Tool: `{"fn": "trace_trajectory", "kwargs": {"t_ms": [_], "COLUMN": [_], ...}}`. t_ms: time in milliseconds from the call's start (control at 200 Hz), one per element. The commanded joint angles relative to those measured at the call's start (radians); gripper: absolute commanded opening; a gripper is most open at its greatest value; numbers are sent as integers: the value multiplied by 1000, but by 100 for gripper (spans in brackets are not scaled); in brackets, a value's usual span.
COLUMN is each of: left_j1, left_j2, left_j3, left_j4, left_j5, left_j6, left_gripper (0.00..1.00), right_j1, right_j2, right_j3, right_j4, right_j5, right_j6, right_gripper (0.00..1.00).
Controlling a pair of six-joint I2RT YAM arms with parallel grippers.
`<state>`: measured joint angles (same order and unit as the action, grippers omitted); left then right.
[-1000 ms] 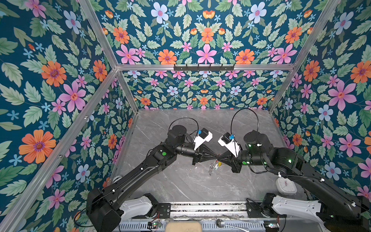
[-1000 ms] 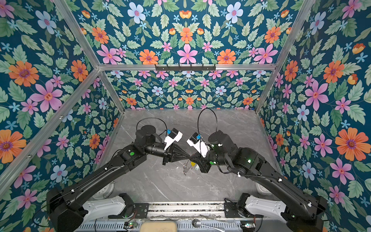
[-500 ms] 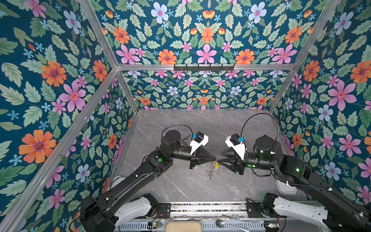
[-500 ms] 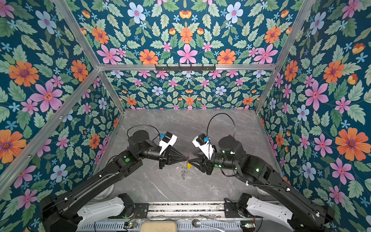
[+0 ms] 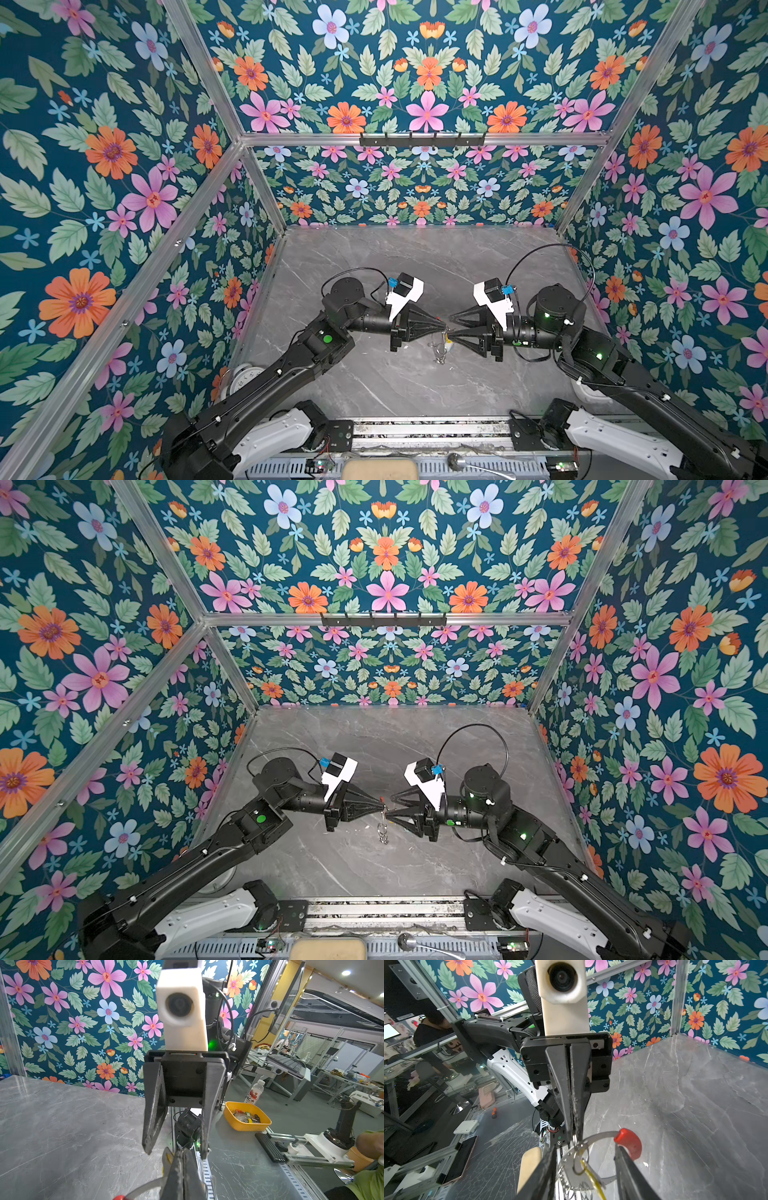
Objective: Remove the keys from the keyring
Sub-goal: 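Hold the ring with the left gripper while the right gripper pinches the yellow-tagged key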
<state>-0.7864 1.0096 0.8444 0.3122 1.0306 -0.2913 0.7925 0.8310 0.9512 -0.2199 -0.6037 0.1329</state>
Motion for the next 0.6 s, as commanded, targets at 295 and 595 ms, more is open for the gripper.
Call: {"fn": "trace_trajectory", "kwargs": {"t_ms": [295, 595], "left_j1": [1, 1], "left_j2": [-3, 4], "left_j3": [-7, -8], "left_j4": [97, 112], "left_j5": [6, 8], "left_j6": [-43, -55], "left_gripper": [0, 0], "right_j1": [1, 1], "right_j2": [-10, -13], "right_j3": [-28, -27], "right_j4": [36, 34], "right_j5": [6, 4], "right_j6": [8, 7], "right_gripper": [31, 15]}}
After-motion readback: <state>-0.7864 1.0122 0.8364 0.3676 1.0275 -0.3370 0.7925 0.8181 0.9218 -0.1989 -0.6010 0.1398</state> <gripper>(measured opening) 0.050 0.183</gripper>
